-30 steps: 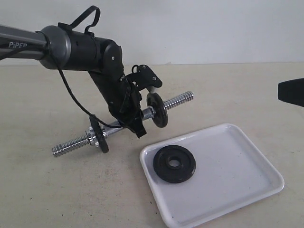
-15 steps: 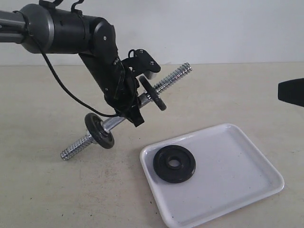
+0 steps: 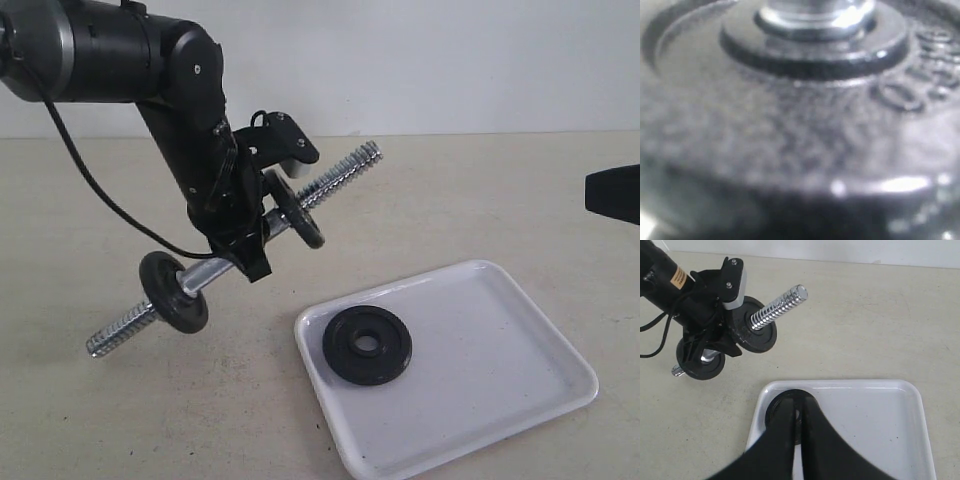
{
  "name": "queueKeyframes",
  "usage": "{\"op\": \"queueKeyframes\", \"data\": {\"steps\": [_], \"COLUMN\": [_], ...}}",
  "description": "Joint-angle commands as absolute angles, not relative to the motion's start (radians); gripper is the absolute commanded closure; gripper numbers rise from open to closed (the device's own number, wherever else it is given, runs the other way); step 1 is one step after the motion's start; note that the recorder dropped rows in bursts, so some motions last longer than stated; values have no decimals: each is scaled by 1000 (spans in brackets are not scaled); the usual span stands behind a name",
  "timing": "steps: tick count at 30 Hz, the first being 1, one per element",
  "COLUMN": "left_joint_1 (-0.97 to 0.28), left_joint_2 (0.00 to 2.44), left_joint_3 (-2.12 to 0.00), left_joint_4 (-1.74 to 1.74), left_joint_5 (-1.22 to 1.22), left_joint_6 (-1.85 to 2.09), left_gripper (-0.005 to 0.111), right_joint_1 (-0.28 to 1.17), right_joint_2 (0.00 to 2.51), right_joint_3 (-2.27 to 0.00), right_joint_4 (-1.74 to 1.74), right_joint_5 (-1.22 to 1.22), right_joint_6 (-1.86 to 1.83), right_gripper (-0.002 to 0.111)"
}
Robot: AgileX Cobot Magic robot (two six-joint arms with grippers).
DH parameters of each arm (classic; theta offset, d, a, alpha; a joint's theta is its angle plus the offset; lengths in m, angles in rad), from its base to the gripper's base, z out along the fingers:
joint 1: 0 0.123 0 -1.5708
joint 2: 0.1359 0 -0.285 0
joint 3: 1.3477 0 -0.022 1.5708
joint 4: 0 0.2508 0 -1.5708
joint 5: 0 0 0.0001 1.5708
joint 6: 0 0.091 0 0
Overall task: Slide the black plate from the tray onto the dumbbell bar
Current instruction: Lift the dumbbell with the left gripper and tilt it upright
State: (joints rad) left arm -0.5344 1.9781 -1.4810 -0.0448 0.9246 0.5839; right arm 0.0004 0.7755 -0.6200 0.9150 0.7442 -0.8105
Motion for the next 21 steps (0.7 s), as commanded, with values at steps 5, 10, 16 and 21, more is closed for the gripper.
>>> {"op": "queueKeyframes", "data": {"steps": [5, 10, 16, 21], "left_joint_1": [-533, -533, -533, -533], "left_joint_2": [1834, 1788, 1740, 1676], "left_joint_3": [-1379, -1320, -1244, -1179], "left_joint_4": [-15, -17, -22, -41], "left_joint_5": [881, 857, 850, 800], "left_joint_6": [579, 579, 568, 563], "left_gripper": [103, 103, 103, 103], "right_joint_1": [1, 1, 1, 1], "right_joint_2": [770, 770, 770, 770], "right_joint_3": [-617, -617, -617, -617], "right_joint_4": [914, 914, 910, 910], "right_joint_5": [738, 741, 769, 778], "right_joint_6": [-821, -829, -849, -872], "right_gripper": [108, 108, 108, 108]}}
